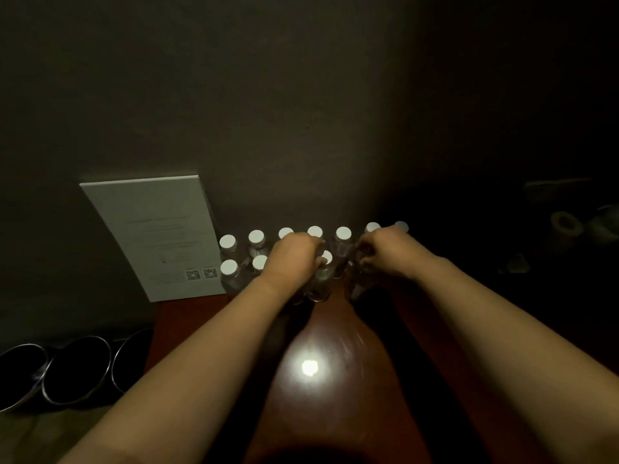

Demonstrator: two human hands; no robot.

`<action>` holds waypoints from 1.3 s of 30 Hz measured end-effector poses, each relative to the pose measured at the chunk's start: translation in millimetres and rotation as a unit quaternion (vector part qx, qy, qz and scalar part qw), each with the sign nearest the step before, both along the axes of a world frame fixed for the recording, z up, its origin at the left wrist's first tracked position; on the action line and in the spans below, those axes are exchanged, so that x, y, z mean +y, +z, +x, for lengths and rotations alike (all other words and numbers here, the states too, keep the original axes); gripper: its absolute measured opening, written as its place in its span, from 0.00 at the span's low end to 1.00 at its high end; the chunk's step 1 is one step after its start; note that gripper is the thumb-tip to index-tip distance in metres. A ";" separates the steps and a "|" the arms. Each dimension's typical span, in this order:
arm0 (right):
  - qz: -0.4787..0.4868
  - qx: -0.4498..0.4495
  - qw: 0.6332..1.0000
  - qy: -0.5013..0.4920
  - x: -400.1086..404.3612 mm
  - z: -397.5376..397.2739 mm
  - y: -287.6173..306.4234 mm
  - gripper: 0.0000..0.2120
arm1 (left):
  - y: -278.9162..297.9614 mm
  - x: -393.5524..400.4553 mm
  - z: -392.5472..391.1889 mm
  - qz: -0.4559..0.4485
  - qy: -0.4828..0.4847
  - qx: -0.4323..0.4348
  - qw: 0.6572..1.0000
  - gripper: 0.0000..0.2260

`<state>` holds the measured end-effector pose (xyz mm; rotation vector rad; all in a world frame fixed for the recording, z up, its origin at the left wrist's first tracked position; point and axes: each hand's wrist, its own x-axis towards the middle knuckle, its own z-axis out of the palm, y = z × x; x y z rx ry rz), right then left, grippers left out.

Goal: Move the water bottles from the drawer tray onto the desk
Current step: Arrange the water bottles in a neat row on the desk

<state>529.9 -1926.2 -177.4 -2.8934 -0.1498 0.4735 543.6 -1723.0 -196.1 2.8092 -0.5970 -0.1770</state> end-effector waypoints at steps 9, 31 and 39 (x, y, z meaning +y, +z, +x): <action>-0.005 -0.004 1.000 0.015 -4.7 -9.4 -30.7 0.08 | -6.3 -15.2 -1.9 0.033 0.007 0.040 0.999 0.09; -0.030 -0.050 0.997 0.042 19.2 10.6 -37.2 0.12 | -15.3 -17.5 13.0 -0.001 0.057 0.069 0.996 0.09; -0.013 -0.049 0.998 0.023 19.7 8.9 -41.8 0.13 | -15.9 -14.5 12.2 0.006 0.035 0.065 0.997 0.09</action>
